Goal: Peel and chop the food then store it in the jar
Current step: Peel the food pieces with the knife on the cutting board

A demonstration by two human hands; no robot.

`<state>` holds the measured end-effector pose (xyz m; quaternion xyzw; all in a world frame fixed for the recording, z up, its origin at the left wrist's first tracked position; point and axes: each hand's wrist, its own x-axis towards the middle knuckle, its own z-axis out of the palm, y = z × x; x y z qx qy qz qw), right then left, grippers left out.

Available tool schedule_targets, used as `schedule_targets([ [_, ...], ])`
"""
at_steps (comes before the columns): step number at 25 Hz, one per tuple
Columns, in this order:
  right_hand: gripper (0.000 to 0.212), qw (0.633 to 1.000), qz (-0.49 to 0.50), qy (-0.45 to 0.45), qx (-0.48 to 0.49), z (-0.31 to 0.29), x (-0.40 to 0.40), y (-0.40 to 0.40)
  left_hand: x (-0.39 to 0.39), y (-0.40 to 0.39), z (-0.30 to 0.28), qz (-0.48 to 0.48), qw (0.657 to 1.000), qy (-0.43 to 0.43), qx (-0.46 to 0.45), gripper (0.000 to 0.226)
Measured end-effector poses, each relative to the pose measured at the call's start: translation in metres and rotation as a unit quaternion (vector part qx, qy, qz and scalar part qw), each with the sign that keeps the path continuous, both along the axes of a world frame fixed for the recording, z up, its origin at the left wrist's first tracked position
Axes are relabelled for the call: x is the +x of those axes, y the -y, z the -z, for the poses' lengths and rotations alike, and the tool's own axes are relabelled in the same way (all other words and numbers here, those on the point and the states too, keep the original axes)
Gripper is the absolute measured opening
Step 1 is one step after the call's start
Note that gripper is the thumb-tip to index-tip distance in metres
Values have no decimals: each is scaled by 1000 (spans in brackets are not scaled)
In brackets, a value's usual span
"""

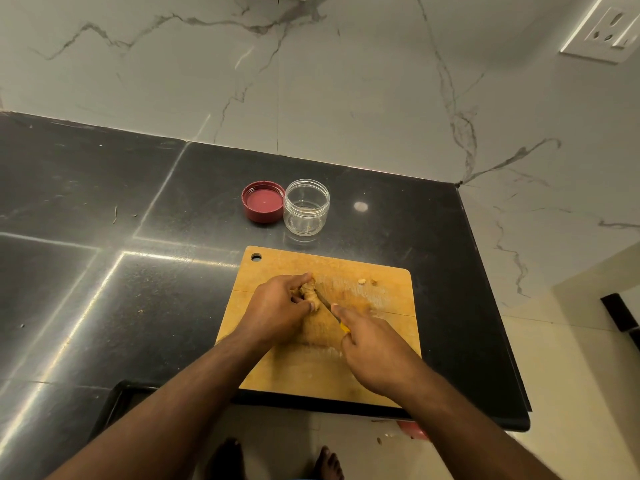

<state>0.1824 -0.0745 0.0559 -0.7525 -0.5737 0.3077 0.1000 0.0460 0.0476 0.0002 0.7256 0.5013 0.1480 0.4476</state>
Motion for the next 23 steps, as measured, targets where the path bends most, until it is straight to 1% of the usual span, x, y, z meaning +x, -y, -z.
schedule_targets([
  [3,55,1000,-9,12,-1,-1,4,10,0,0,-1,2,1000,-1,-2,59],
  [5,55,999,-6,39,0,-2,9,19,-1,-1,-2,2,1000,0,-5,60],
  [8,55,995,45,74,40,-3,24,25,-2,-3,-3,11,1000,-5,-9,61],
  [9,54,995,50,71,52,-3,28,25,-2,-3,-3,12,1000,-4,-11,61],
  [11,53,997,19,42,58,-2,28,25,-2,-2,-3,11,1000,0,-16,61],
  [15,52,999,-35,23,30,4,32,16,-1,-1,-3,7,1000,0,-17,60],
  [17,52,999,-19,19,30,8,38,8,-1,-1,-3,7,1000,0,-17,60],
  [20,52,996,53,8,69,12,45,6,-2,-1,-3,3,1000,5,-22,61],
  [23,52,997,33,-24,68,15,41,11,-2,-1,-3,1,1000,1,-23,61],
])
